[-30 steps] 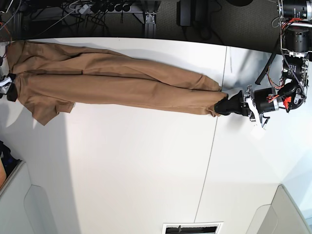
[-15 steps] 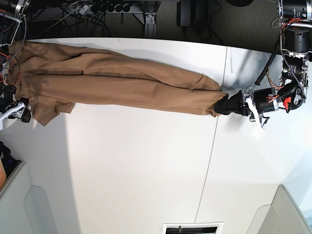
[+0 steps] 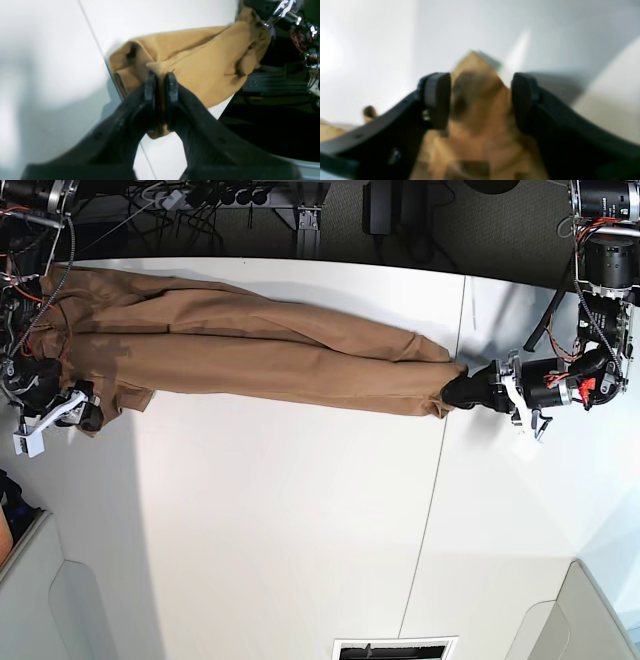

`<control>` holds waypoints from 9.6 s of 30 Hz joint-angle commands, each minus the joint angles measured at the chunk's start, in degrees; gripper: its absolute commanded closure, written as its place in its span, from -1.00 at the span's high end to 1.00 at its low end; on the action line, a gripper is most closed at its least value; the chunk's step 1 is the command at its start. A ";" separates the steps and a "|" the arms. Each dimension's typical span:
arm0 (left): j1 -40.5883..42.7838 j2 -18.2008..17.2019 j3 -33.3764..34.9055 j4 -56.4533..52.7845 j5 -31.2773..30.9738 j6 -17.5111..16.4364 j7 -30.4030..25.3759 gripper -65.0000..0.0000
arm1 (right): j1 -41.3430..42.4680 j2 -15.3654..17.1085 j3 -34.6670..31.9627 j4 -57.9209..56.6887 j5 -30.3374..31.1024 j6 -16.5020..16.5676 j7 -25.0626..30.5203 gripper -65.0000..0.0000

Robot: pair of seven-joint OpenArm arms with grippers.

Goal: Layout the t-shirt on the table in an organized manner, then fold the t-shirt properly
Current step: 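Hold both ends of the folded strip with both grippers and straighten it, then fold the strip end with the left gripper toward the right gripper, then fold the other strip end with the right gripper toward the left gripper, then release the folded shirt with both grippers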

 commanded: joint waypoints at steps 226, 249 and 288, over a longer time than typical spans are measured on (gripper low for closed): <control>10.21 17.92 3.69 14.69 32.63 -0.52 -15.19 0.21 | -23.02 -20.57 -12.33 54.27 13.86 2.91 -12.57 -1.00; 11.45 17.22 -8.85 36.59 12.13 -0.52 -2.99 -0.50 | -19.34 -19.30 -2.25 61.77 6.93 2.27 -11.10 -0.98; -0.35 19.54 10.29 12.85 45.94 -0.52 -23.56 -1.00 | -7.19 -14.73 -10.43 20.17 16.48 2.95 -14.34 -1.00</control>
